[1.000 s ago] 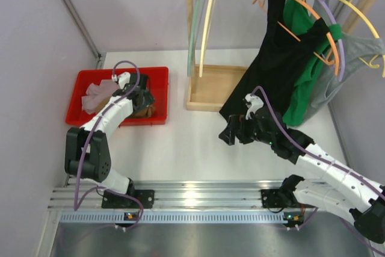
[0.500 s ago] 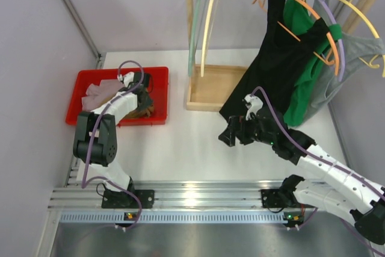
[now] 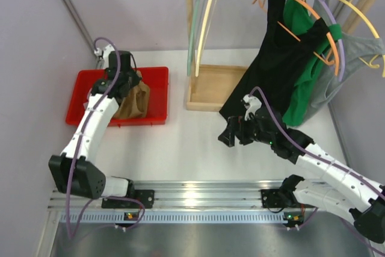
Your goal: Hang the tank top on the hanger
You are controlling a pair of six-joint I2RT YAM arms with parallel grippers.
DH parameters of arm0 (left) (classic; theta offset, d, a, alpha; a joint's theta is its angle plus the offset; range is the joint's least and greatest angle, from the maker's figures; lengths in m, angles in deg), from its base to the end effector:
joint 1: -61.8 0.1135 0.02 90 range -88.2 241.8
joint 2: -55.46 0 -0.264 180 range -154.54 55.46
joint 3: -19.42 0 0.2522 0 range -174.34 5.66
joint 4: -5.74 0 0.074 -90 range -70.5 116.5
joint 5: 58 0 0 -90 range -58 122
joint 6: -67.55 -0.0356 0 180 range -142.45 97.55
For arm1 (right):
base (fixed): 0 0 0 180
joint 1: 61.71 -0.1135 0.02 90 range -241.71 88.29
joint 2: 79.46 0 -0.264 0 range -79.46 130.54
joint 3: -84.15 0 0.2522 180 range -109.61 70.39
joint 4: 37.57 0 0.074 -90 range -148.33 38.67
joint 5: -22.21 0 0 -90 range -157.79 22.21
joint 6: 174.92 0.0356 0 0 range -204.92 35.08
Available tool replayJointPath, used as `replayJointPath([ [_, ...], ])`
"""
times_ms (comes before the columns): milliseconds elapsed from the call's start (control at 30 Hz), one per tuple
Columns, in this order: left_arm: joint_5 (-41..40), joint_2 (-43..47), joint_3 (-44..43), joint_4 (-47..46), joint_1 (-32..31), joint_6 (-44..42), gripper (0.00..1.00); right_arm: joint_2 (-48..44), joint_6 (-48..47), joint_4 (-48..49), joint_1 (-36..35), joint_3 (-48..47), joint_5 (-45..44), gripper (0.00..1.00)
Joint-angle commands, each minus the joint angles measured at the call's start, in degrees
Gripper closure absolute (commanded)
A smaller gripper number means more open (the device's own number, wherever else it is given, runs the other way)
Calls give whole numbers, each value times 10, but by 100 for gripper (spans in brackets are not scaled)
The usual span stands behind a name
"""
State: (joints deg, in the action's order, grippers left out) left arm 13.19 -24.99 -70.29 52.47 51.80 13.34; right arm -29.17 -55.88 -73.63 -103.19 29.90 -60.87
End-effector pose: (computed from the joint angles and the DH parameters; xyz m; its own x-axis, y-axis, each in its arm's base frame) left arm 0.3079 -0.0426 0.3489 -0.4347 -0.4855 -0.7585 -0.4215 0.8540 -0.3050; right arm 0.1437 0.1327 0.2759 -0.7044 0.0205 -0.7095 -0.4485 0.7620 0.4672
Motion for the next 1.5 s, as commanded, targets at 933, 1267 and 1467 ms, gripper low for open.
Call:
replayJointPath([
  [933, 307, 176, -327, 170, -18, -50, 100, 64, -4, 53, 6, -59, -1, 0],
  [1267, 358, 293, -14, 123, -19, -5, 100, 54, 1, 49, 6, -53, -9, 0],
  [1467, 307, 331, 191, 56, -84, 49, 100, 56, 15, 79, 6, -26, 24, 0],
])
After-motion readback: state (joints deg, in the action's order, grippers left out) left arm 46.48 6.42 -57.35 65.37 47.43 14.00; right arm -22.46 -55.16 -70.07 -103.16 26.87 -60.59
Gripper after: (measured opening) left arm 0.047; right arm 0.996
